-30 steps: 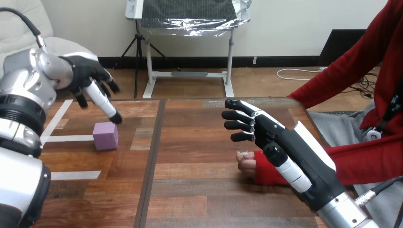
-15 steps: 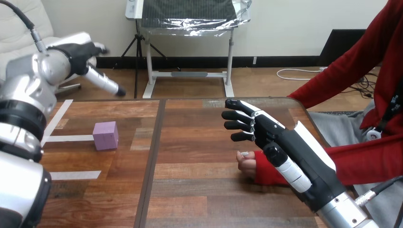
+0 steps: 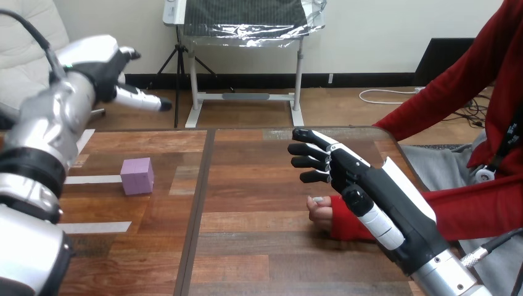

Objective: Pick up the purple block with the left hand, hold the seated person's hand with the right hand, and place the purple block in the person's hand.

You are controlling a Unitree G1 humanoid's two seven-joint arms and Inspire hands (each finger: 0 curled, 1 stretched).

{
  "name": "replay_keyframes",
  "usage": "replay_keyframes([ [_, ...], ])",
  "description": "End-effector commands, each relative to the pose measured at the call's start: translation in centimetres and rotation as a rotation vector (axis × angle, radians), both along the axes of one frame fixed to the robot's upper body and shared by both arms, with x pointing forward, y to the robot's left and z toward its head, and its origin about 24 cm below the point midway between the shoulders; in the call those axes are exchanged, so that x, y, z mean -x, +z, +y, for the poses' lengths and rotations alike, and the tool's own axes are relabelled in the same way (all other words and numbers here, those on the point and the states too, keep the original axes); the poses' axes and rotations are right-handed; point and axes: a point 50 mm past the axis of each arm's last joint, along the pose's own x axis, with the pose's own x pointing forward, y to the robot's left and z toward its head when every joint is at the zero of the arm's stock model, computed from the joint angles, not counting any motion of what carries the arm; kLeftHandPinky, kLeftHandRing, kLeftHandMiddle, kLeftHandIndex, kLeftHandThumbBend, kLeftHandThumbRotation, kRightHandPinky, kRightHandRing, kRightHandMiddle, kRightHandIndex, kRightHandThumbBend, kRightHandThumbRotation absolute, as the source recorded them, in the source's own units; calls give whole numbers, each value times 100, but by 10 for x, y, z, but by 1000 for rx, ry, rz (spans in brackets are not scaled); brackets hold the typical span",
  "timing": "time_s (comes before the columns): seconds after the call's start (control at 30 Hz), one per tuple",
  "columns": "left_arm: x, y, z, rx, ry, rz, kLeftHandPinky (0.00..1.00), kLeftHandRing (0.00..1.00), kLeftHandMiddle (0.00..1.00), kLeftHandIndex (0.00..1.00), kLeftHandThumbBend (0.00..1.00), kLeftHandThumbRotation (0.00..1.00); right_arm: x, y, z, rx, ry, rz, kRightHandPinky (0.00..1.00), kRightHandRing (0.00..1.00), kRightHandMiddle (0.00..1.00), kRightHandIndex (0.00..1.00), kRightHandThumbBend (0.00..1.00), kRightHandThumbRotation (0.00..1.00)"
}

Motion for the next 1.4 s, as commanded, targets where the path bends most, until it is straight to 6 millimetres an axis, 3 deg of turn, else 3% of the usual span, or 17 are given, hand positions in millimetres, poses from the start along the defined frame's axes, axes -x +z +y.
replay_keyframes([
  [0.0, 3, -20, -8, -17, -9, 27, 90, 92, 94, 93, 74, 73, -7, 17, -3, 1, -4, -92, 79, 85, 87, 90, 98, 100],
  [0.83, 12, -59, -17, -3, 15, 103, 91, 98, 99, 97, 76, 82, -6, 17, -2, -10, 7, -87, 80, 85, 88, 91, 99, 100],
  [1.37, 17, -73, -22, 46, 42, 130, 93, 100, 100, 100, 78, 85, -6, 17, -1, -10, 10, -87, 80, 85, 87, 90, 100, 100],
])
